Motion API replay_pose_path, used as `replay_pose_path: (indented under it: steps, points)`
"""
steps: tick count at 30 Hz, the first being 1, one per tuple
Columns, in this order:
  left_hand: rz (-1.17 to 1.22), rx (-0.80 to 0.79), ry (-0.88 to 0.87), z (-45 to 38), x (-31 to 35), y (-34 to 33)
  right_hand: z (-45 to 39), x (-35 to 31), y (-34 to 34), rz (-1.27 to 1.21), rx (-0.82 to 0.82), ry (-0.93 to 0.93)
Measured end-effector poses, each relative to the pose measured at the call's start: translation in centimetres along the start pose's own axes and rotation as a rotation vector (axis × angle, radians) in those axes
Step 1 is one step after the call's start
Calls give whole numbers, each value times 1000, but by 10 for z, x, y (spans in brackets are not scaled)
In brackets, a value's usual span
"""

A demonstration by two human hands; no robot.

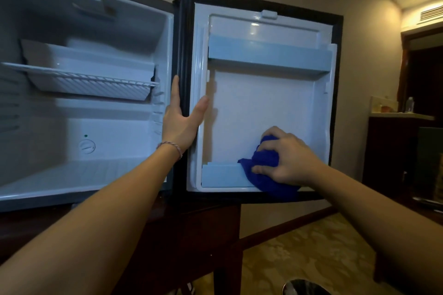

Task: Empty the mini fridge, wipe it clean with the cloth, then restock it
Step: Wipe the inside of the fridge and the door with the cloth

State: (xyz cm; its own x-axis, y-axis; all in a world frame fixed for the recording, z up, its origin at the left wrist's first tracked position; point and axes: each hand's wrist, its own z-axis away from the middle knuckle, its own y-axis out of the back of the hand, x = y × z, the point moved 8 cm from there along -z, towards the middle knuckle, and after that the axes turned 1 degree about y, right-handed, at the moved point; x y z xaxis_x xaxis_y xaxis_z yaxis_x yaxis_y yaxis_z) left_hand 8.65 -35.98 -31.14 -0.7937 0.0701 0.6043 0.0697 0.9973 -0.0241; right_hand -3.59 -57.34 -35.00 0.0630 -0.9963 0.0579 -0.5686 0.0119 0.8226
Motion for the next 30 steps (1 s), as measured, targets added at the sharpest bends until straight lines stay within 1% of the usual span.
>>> replay_pose_path:
  steps: [2,3,4,6,7,9,11,13,15,19,25,30]
  points:
    - [22,-12,1,0,-1,2,-1,-20,2,-13,66,55]
    - [30,-16,0,0,-1,2,-2,-29,5,-20,125,78]
    - [36,-19,-2,0,-2,2,-3,-36,12,-30,208,92]
    - [43,-25,-1,1,-4,1,-7,-43,35,-74,443,81]
    - [45,-25,-3,1,-4,1,-11,-43,48,-122,573,47]
    - [40,-16,-12,1,-4,2,-19,-39,70,-310,788,-92]
    - [27,16,-14,-2,-4,2,-33,-41,78,-514,887,-240]
    - [-9,60,-8,-6,-5,3,-46,-56,78,-586,924,-283]
    - [-63,74,3,-8,-9,4,-59,-74,78,-635,917,-266]
    - [2,54,101,-12,-28,4,-77,-91,78,-671,890,-247]
    - [-5,65,138,-17,-27,5,-78,-88,72,-660,848,-228]
    - [-8,34,153,-17,-30,2,-67,-90,46,-682,796,-226]
